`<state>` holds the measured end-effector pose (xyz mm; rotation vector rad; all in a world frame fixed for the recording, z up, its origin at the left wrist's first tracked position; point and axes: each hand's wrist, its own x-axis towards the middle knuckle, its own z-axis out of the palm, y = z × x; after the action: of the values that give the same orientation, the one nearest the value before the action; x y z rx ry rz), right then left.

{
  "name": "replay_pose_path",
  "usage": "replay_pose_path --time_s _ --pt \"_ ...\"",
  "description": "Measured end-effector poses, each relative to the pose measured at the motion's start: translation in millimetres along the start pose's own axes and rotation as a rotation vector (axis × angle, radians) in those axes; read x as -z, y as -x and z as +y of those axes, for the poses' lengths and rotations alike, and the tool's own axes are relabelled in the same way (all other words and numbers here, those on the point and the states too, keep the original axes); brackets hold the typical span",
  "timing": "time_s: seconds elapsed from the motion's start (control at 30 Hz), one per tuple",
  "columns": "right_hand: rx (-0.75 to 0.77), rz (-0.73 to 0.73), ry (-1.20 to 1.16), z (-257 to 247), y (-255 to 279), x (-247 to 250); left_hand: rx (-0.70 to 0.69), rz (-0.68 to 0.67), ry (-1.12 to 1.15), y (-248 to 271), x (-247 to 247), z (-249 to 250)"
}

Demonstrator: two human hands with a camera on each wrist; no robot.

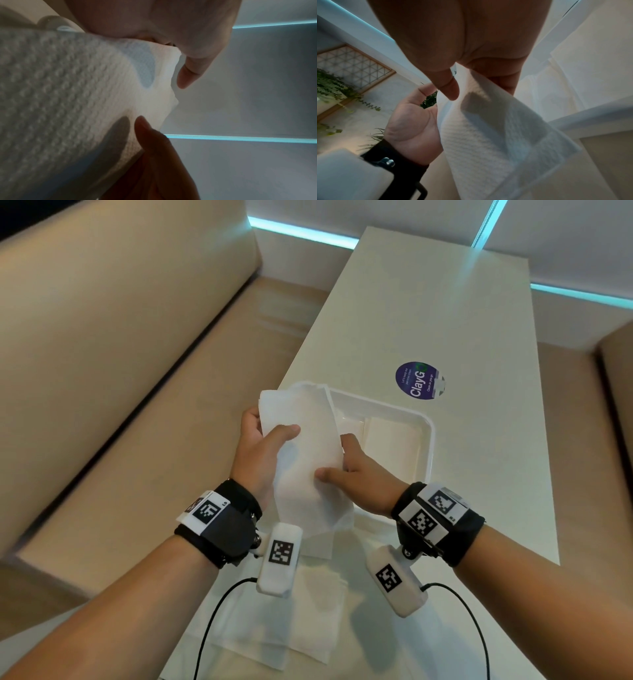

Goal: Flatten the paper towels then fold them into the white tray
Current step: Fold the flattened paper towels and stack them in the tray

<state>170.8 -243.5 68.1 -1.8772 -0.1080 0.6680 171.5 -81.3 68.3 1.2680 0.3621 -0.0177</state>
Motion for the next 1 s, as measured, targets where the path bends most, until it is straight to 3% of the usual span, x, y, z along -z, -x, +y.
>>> replay_pose_path --time_s 0.3,0.53,0.6,0.73,0.9,1.0 --pt "0.014 -0.016 0.051 2 1 -4 0.026 0.017 -0.025 -1 0 2" --pt "0.106 0.147 0.097 4 0 2 0.078 -0.050 0.002 -3 2 -1" --pt "0.137 0.175 0.067 3 0 5 0.119 -0.089 -0.064 -1 5 -6" --pt "0.181 0.191 0.090 -2 -3 7 0.041 -0.134 -0.241 2 5 -14" --pt "0.157 0.180 -0.003 -11 -14 17 0.015 -0.146 -0.241 -8 9 -10" --pt "0.121 0.263 -0.009 -10 -24 18 0.098 -0.146 -0.211 -9 15 -13"
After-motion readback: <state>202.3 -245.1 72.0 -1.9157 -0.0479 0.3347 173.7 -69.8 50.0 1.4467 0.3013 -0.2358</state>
